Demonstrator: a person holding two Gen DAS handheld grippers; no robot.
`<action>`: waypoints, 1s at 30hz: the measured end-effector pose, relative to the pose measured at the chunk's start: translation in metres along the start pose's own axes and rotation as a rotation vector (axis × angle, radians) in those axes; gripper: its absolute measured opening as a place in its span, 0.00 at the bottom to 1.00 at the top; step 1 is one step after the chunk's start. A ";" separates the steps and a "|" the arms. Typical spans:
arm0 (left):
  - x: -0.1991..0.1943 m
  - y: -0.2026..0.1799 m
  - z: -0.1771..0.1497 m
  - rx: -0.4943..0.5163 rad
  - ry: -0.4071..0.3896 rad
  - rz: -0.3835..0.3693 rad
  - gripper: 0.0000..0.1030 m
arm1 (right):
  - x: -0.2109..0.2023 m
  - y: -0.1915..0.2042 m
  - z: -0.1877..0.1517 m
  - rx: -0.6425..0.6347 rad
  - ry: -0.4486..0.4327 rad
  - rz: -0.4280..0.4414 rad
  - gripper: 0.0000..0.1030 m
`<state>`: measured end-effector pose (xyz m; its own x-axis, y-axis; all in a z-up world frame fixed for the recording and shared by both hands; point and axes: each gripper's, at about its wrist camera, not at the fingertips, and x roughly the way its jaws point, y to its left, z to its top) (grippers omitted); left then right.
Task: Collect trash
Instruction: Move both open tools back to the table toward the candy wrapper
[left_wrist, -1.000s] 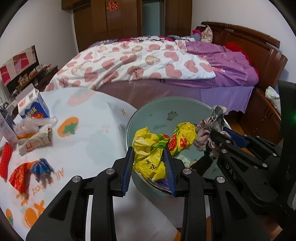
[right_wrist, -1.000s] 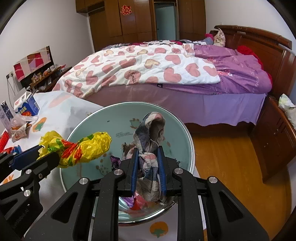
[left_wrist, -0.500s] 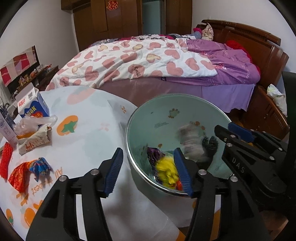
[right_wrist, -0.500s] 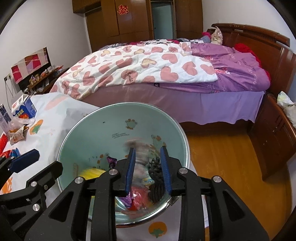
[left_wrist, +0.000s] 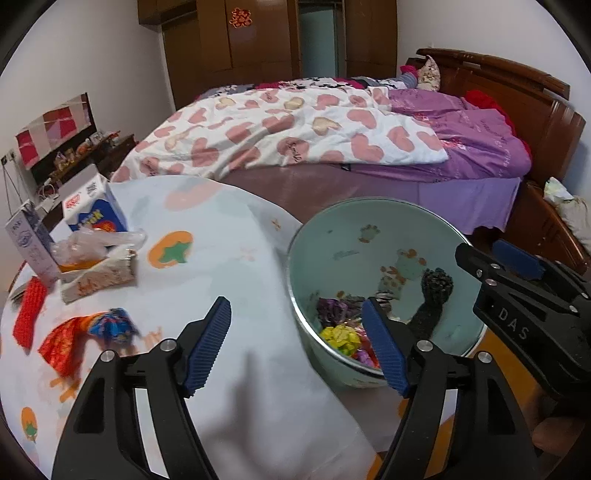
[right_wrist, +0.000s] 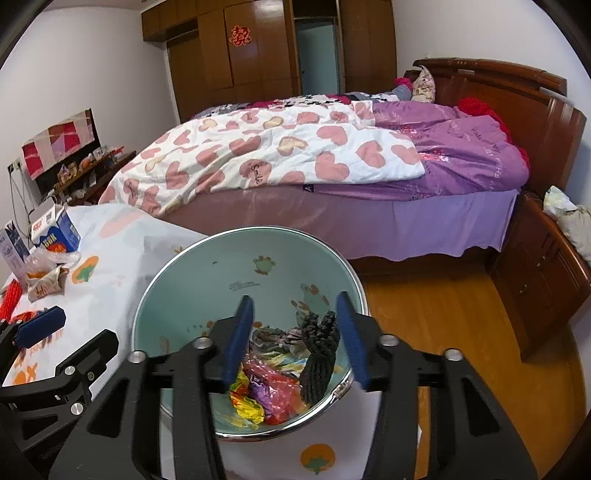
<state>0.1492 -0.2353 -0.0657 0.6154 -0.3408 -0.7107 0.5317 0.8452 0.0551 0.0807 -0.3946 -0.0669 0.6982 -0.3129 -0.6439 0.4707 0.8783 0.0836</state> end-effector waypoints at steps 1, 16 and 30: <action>-0.003 0.003 -0.001 -0.002 -0.002 0.005 0.71 | -0.003 0.002 0.000 0.003 -0.009 -0.002 0.57; -0.033 0.086 -0.021 -0.134 -0.009 0.125 0.86 | -0.033 0.074 0.001 -0.081 -0.118 0.037 0.89; -0.065 0.221 -0.071 -0.311 0.027 0.301 0.88 | -0.036 0.172 -0.010 -0.215 -0.077 0.187 0.88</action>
<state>0.1860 0.0030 -0.0573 0.6982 -0.0530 -0.7139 0.1280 0.9904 0.0517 0.1310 -0.2285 -0.0365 0.8047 -0.1578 -0.5723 0.2106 0.9772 0.0267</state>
